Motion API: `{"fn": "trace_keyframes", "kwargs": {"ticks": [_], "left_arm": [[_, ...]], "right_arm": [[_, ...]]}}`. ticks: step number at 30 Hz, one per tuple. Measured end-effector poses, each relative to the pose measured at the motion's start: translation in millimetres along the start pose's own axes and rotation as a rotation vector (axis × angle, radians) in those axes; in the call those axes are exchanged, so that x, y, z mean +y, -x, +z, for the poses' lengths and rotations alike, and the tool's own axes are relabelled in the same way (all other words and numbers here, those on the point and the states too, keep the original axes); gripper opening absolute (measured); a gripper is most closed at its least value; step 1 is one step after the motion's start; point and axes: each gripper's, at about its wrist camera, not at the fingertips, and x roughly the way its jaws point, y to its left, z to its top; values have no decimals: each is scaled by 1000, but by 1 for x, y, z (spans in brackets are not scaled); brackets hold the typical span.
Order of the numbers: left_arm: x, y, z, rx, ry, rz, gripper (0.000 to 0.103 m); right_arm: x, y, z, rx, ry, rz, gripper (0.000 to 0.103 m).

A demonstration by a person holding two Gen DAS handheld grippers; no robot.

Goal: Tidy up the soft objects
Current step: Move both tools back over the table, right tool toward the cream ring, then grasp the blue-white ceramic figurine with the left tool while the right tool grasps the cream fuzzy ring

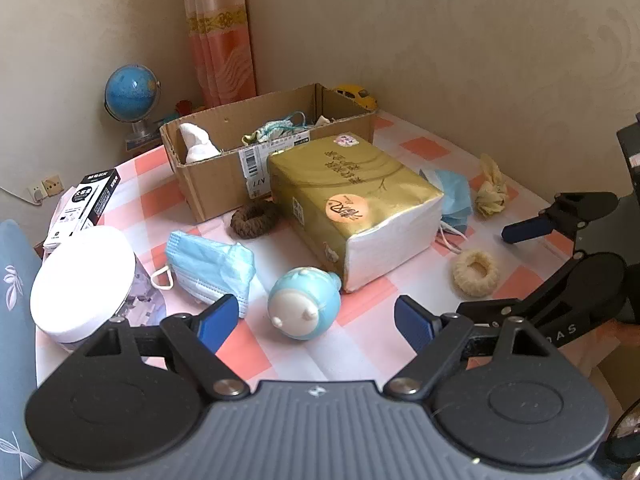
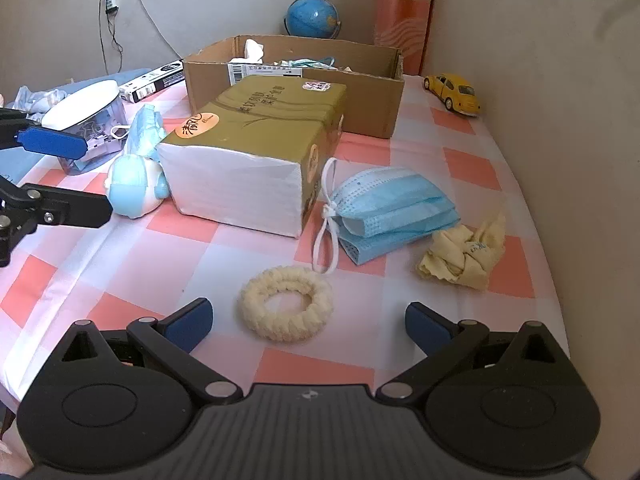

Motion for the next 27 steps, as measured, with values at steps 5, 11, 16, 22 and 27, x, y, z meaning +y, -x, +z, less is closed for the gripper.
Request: {"fn": "trace_keyframes", "kwargs": {"ticks": [5, 11, 16, 22, 27], "left_arm": [[2, -7, 0, 9, -6, 4, 85], [5, -24, 1, 20, -8, 6, 72], [7, -37, 1, 40, 3, 1, 62], [7, -41, -2, 51, 6, -7, 62], [8, -41, -3, 53, 1, -8, 62]], "right_arm": [[7, -2, 1, -11, 8, 5, 103], [8, -1, -1, -29, 8, 8, 103], [8, 0, -4, -41, 8, 9, 103], [11, -1, 0, -27, 23, 14, 103], [19, 3, 2, -37, 86, 12, 94]]}}
